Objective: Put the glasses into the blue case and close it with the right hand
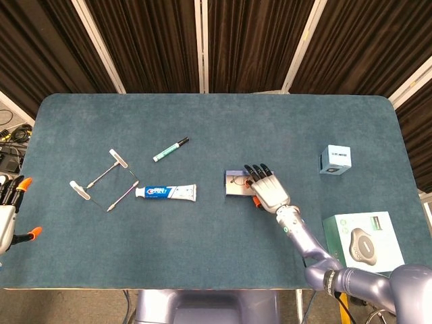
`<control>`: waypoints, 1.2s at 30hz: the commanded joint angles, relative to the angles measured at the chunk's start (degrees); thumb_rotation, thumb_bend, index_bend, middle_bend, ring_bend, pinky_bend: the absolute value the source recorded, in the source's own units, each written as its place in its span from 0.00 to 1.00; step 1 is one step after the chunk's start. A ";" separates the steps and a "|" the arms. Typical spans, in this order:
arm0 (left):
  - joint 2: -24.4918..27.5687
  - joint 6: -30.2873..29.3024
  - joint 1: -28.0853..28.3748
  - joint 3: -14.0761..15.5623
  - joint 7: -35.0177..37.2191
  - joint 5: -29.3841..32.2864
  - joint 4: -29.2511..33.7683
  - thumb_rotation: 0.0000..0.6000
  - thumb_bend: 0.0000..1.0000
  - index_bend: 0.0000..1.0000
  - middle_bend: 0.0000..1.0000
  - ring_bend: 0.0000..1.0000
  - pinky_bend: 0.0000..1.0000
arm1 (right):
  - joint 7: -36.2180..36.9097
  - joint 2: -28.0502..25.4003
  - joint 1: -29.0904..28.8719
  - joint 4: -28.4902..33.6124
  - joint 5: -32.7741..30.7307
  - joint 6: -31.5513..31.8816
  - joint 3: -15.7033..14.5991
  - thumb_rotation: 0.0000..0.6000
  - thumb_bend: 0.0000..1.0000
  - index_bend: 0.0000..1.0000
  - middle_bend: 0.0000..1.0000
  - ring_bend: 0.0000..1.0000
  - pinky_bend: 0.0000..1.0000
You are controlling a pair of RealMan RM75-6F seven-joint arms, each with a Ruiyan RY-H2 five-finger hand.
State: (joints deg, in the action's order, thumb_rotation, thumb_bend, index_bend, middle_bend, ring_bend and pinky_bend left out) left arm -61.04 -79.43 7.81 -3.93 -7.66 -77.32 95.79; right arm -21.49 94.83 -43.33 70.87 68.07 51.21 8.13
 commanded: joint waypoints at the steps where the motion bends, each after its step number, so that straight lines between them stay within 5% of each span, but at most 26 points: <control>1: 0.01 -0.01 -0.02 0.02 0.00 -0.01 0.01 1.00 0.00 0.00 0.00 0.00 0.00 | 0.25 -0.29 0.23 0.15 0.33 0.13 -0.31 1.00 0.44 0.39 0.00 0.00 0.00; 11: 0.03 -0.42 -0.19 0.22 -0.16 -0.52 0.38 1.00 0.00 0.00 0.00 0.00 0.00 | 4.44 -4.67 2.34 5.15 6.02 2.23 -3.20 1.00 0.44 0.61 0.01 0.00 0.00; 23: 0.00 -0.29 -0.09 0.27 -0.43 -0.68 0.56 1.00 0.00 0.00 0.00 0.00 0.00 | 6.48 -12.60 3.09 13.62 12.64 3.89 -5.30 1.00 0.45 0.64 0.02 0.00 0.00; 36: -0.05 0.04 0.06 0.27 -0.64 -0.47 0.61 1.00 0.00 0.00 0.00 0.00 0.00 | -4.63 -9.52 -1.77 14.21 3.77 -2.45 -1.38 1.00 0.46 0.63 0.01 0.00 0.00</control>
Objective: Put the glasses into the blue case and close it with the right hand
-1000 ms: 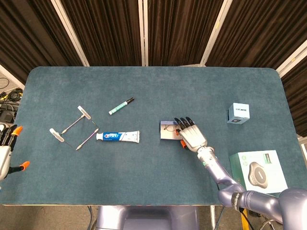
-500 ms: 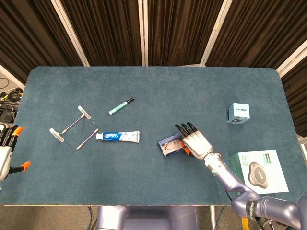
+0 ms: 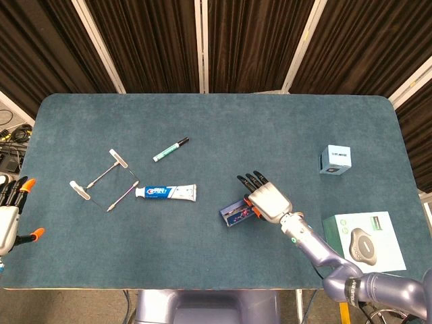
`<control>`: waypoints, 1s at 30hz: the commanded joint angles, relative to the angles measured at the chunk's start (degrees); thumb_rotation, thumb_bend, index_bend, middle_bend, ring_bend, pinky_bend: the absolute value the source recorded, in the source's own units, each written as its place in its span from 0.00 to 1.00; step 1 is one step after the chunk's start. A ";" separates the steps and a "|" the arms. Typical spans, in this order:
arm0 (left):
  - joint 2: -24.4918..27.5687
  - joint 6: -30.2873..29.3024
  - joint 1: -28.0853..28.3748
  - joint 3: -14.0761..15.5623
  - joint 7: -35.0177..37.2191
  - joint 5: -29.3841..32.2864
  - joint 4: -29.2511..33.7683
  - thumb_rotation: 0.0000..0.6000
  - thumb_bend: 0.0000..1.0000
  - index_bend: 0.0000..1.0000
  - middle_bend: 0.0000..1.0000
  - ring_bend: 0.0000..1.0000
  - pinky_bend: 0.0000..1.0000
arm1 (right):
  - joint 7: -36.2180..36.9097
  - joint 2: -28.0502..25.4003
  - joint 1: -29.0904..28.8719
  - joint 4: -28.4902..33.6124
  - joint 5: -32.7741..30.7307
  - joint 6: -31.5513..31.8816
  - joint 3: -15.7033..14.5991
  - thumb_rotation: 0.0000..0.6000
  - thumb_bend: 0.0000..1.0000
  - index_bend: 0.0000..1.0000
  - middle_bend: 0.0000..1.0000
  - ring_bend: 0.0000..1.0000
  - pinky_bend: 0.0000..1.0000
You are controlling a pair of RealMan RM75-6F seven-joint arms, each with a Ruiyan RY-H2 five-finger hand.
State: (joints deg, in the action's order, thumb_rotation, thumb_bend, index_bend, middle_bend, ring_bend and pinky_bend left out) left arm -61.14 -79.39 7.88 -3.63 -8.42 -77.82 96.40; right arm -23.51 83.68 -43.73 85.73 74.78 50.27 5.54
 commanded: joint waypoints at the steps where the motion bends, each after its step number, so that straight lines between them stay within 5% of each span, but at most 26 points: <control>1: 0.09 -0.01 -0.01 -0.06 0.24 0.04 -0.02 1.00 0.00 0.00 0.00 0.00 0.00 | -3.36 2.03 -1.68 -0.79 -3.97 -1.86 1.48 1.00 0.46 0.63 0.01 0.00 0.00; 15: 0.52 0.21 -0.04 -0.13 1.64 0.07 -0.48 1.00 0.00 0.00 0.00 0.00 0.00 | -11.63 6.04 -4.91 -3.09 -13.17 -2.47 2.20 1.00 0.45 0.62 0.01 0.00 0.00; 19: 0.47 0.20 -0.04 -0.12 1.54 0.10 -0.50 1.00 0.00 0.00 0.00 0.00 0.00 | -12.63 7.07 -4.85 -3.73 -13.85 -0.39 2.33 1.00 0.39 0.39 0.00 0.00 0.00; 23: 0.39 0.35 0.01 -0.08 1.42 0.17 -0.54 1.00 0.00 0.00 0.00 0.00 0.00 | -12.48 8.01 -4.34 -4.14 -12.94 2.48 2.75 1.00 0.09 0.09 0.00 0.00 0.00; 30: 0.21 0.41 0.07 -0.11 1.05 0.30 -0.59 1.00 0.00 0.00 0.00 0.00 0.00 | -7.67 3.78 -3.24 1.79 -9.77 3.88 3.36 1.00 0.01 0.05 0.00 0.00 0.00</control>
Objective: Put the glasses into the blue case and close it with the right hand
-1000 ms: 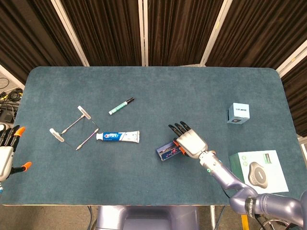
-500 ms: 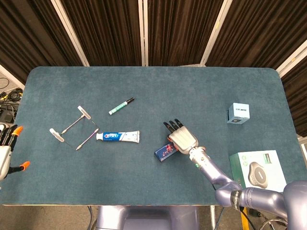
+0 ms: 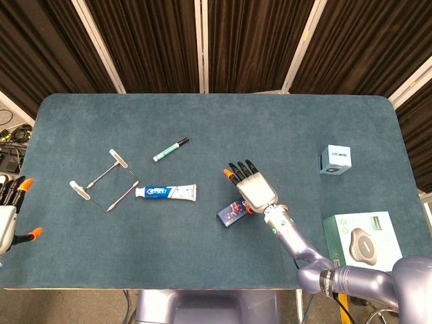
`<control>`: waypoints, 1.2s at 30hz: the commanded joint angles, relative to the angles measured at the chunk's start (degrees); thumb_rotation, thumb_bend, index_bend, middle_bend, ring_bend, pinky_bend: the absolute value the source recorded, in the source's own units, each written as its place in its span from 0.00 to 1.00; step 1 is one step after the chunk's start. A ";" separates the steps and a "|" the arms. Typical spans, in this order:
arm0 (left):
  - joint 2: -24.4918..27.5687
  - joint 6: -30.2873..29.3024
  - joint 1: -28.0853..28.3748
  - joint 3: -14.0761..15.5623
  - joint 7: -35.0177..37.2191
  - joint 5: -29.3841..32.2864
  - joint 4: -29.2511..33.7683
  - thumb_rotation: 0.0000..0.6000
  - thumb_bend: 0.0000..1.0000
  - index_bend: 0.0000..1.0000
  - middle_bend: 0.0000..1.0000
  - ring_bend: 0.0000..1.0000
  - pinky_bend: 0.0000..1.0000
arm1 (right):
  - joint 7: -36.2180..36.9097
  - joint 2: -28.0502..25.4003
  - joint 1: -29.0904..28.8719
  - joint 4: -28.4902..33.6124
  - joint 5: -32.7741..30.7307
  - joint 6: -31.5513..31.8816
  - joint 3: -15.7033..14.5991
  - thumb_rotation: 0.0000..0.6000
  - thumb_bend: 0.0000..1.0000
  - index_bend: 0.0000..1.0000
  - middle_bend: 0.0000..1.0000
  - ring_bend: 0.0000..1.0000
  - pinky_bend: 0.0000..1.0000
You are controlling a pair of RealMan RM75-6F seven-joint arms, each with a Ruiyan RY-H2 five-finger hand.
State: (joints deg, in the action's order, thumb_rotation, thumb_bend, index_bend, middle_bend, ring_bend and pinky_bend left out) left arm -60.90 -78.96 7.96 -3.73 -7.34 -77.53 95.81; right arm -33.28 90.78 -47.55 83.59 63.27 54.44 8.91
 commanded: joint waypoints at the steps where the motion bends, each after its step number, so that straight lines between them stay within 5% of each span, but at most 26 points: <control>1: -0.03 -0.06 -0.02 0.00 -0.06 -0.01 0.04 1.00 0.00 0.00 0.00 0.00 0.00 | 2.45 -5.04 0.58 5.39 2.19 -1.31 -0.60 1.00 0.01 0.05 0.00 0.00 0.00; 8: -0.09 -0.23 -0.04 0.08 -0.45 -0.22 0.25 1.00 0.00 0.00 0.00 0.00 0.00 | 3.95 -10.42 -0.55 7.94 3.53 -8.14 -3.96 1.00 0.02 0.05 0.00 0.00 0.00; 20: -0.41 0.26 0.20 -0.09 -1.06 0.53 0.03 1.00 0.00 0.00 0.00 0.00 0.00 | 8.12 -4.70 -2.53 -1.71 9.63 -11.80 -6.35 1.00 0.09 0.06 0.05 0.00 0.00; 30: -0.43 0.77 0.41 -0.21 -0.76 0.98 -0.38 1.00 0.00 0.00 0.00 0.00 0.00 | 10.06 -2.01 -2.87 -5.43 10.40 -12.58 -6.63 1.00 0.26 0.38 0.30 0.10 0.00; 36: -0.49 0.81 0.48 -0.20 -0.92 0.95 -0.38 1.00 0.00 0.00 0.00 0.00 0.00 | 10.95 -1.53 -2.56 -6.14 11.08 -11.99 -6.77 1.00 0.29 0.43 0.35 0.14 0.00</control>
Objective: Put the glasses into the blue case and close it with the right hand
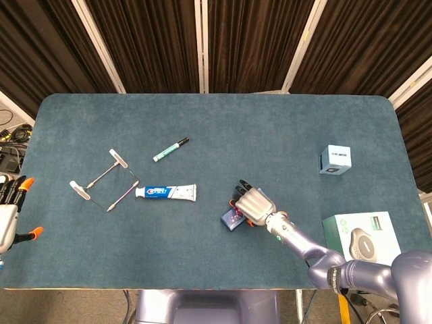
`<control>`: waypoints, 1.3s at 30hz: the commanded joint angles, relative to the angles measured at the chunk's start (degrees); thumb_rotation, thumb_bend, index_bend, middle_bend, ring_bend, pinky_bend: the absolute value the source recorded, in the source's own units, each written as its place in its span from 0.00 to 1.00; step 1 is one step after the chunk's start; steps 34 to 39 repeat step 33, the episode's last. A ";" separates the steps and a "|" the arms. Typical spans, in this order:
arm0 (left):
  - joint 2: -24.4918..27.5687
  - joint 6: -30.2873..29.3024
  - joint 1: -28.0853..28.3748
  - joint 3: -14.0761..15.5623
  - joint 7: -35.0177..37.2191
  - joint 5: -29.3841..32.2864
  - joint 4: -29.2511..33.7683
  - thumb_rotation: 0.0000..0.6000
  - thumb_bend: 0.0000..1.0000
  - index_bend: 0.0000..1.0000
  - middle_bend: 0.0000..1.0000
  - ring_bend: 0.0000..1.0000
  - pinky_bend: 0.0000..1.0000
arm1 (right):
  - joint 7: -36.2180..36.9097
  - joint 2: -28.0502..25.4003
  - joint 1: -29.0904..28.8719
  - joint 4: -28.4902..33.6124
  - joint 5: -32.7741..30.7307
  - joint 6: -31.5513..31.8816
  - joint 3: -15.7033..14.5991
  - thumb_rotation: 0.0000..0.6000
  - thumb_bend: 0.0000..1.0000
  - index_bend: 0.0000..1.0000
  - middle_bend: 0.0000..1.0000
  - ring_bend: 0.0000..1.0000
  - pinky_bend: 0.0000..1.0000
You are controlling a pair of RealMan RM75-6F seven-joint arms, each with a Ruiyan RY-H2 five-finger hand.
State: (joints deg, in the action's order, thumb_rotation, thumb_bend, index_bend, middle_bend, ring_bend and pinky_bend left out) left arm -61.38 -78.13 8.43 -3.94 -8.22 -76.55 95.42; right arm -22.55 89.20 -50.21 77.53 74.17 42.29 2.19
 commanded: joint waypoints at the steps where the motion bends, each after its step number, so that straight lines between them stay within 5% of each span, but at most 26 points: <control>1: -0.02 -0.04 -0.01 0.02 -0.04 -0.03 0.01 1.00 0.00 0.00 0.00 0.00 0.00 | 0.30 0.04 0.14 -0.09 0.29 0.23 -0.08 1.00 0.29 0.41 0.33 0.13 0.00; 6: 0.02 -0.26 -0.12 0.04 0.01 -0.10 0.16 1.00 0.00 0.00 0.00 0.00 0.00 | 1.19 -0.50 0.65 0.59 0.79 0.98 -0.16 1.00 0.21 0.09 0.04 0.01 0.00; 8: 0.10 -0.38 -0.18 0.07 0.10 -0.18 0.29 1.00 0.00 0.00 0.00 0.00 0.00 | 1.07 -0.95 1.03 1.33 0.82 1.80 -0.06 1.00 0.16 0.05 0.00 0.00 0.00; 12: 0.38 -0.97 -0.46 0.27 0.40 -0.87 0.68 1.00 0.00 0.00 0.00 0.00 0.00 | -0.38 -3.19 2.37 4.69 0.83 4.86 0.24 1.00 0.08 0.03 0.00 0.00 0.00; 22: 1.35 -6.99 -2.94 1.61 3.19 -7.22 1.25 1.00 0.00 0.00 0.00 0.00 0.00 | 3.94 -18.67 16.99 22.13 9.34 30.89 -1.17 1.00 0.00 0.02 0.00 0.00 0.00; 31: 1.27 -9.87 -4.14 1.96 5.12 -9.73 0.53 1.00 0.00 0.00 0.00 0.00 0.00 | 10.14 -22.58 26.03 18.35 15.66 43.40 -3.61 1.00 0.00 0.00 0.00 0.00 0.00; 39: 1.37 -10.16 -4.28 1.96 5.57 -9.95 0.44 1.00 0.00 0.00 0.00 0.00 0.00 | 10.62 -22.74 27.48 16.89 16.25 44.93 -3.98 1.00 0.00 0.00 0.00 0.00 0.00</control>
